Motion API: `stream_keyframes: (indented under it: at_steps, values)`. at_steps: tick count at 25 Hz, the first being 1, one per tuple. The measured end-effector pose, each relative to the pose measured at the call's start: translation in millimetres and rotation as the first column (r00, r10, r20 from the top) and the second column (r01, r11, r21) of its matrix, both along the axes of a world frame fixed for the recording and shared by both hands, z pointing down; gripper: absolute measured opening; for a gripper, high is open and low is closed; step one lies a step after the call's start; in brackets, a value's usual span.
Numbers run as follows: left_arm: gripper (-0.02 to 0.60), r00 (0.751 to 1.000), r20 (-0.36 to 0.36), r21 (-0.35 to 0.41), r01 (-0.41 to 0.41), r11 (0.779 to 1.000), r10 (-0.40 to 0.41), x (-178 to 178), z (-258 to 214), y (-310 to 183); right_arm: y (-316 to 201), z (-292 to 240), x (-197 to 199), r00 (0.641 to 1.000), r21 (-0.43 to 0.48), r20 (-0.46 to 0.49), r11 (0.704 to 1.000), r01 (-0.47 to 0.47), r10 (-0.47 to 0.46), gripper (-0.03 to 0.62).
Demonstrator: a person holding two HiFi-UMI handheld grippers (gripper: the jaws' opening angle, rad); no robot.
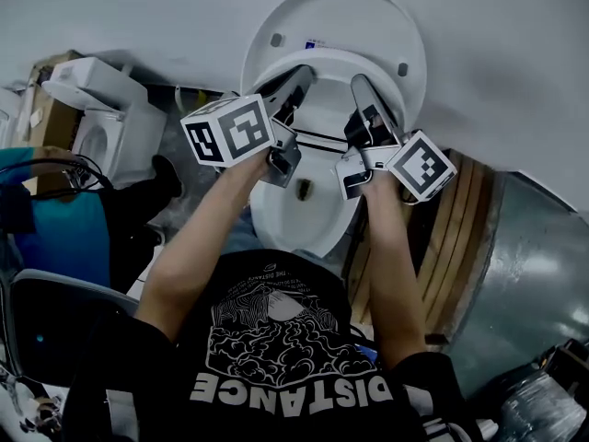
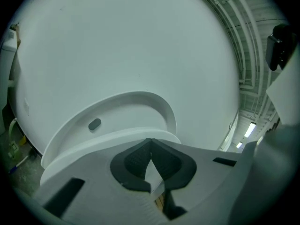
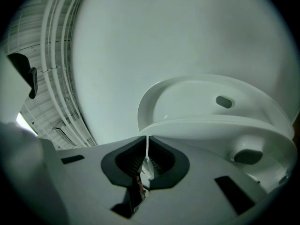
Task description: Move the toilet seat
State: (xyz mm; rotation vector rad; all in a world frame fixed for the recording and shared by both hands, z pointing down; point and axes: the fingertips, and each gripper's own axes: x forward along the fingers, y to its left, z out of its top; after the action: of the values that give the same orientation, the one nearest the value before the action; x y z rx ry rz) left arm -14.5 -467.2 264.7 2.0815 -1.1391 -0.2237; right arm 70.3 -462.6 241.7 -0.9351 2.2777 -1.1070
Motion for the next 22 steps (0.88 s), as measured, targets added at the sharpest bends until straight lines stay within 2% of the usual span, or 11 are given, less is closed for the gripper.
stream_keyframes:
  at_steps: [5,14,20,22]
  values:
    - [0.014,1.0,0.021,0.011,-0.014,1.0,0.014,2.2,-3.5,-12.8,-13.0,-5.2,1.2,1.0,0.014,-0.006,1.0,-0.013,0.013,0.028]
    - [0.014,0.998,0.038,0.04,-0.043,0.998,0.041,4.2,-8.5,-23.5,-23.1,1.9,8.9,0.995,-0.051,-0.035,0.994,-0.094,0.092,0.028]
    - [0.014,0.996,0.059,0.049,-0.065,0.997,0.062,6.7,-6.4,-36.0,-36.2,2.2,9.2,0.993,-0.034,-0.051,0.994,-0.108,0.106,0.028]
    - [0.014,0.996,0.064,0.066,-0.07,0.995,0.066,7.9,-10.2,-29.9,-30.0,-4.6,9.2,0.993,0.0,-0.059,0.994,-0.106,0.106,0.028]
